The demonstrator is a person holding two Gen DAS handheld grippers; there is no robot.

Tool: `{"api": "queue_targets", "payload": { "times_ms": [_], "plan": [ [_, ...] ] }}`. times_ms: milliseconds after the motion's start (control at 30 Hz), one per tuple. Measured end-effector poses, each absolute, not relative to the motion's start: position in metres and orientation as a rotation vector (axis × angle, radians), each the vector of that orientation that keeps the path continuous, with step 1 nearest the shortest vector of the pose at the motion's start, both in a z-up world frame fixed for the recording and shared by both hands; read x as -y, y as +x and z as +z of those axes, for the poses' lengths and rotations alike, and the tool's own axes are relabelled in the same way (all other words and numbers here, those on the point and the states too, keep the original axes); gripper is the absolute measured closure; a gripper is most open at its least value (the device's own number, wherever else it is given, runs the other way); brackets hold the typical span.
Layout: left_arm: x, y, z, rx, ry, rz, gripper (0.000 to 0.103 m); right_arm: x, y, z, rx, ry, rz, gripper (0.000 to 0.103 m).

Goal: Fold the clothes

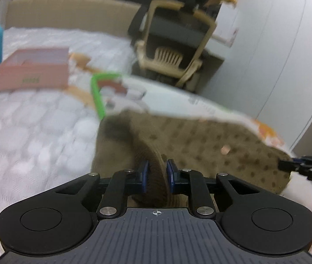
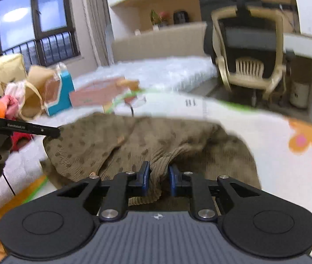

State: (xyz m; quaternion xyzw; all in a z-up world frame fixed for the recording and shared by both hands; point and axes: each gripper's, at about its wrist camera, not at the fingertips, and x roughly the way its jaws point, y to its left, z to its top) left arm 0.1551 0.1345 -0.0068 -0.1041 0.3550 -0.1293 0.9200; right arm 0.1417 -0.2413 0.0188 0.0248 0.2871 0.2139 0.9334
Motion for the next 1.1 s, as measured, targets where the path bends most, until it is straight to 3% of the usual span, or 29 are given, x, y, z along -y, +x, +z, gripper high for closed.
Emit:
{"api": "queue_targets", "payload": {
  "times_ms": [100,233,267,367,467,567,633,700,867,1100],
  "plan": [
    [-0.138,0.151,-0.004,-0.727,-0.195,-0.245,0.079,0.247,0.141,-0.008,-0.683,0.057,0.392,0.084],
    [-0.138,0.144,0.015,-0.668,-0.184,-0.268,0.077,0.258,0.134,-0.005,-0.662,0.044,0.368,0.075],
    [-0.135,0.144,0.022,-0.641,-0.187,-0.285,0.074,0.257,0.133,0.0,-0.639,0.018,0.366,0.072],
    [-0.119,0.152,0.032,-0.589,-0.236,-0.35,0.051,0.249,0.136,0.014,-0.575,-0.025,0.381,0.065],
    [-0.092,0.174,0.023,-0.6,-0.276,-0.399,0.042,0.233,0.155,0.021,-0.532,-0.017,0.414,0.054],
    [-0.072,0.191,0.007,-0.626,-0.262,-0.403,0.03,0.213,0.184,0.013,-0.558,-0.01,0.451,0.051],
    [-0.067,0.191,0.002,-0.623,-0.239,-0.403,0.029,0.203,0.203,0.002,-0.601,-0.025,0.454,0.05],
    [-0.062,0.191,-0.003,-0.621,-0.216,-0.402,0.022,0.203,0.214,-0.01,-0.638,-0.039,0.441,0.046],
    [-0.05,0.192,-0.015,-0.614,-0.157,-0.401,0.009,0.208,0.216,-0.006,-0.649,-0.022,0.449,0.045],
    [-0.039,0.192,-0.026,-0.603,-0.106,-0.401,0.006,0.204,0.25,0.008,-0.614,-0.007,0.387,0.038]
  ]
}}
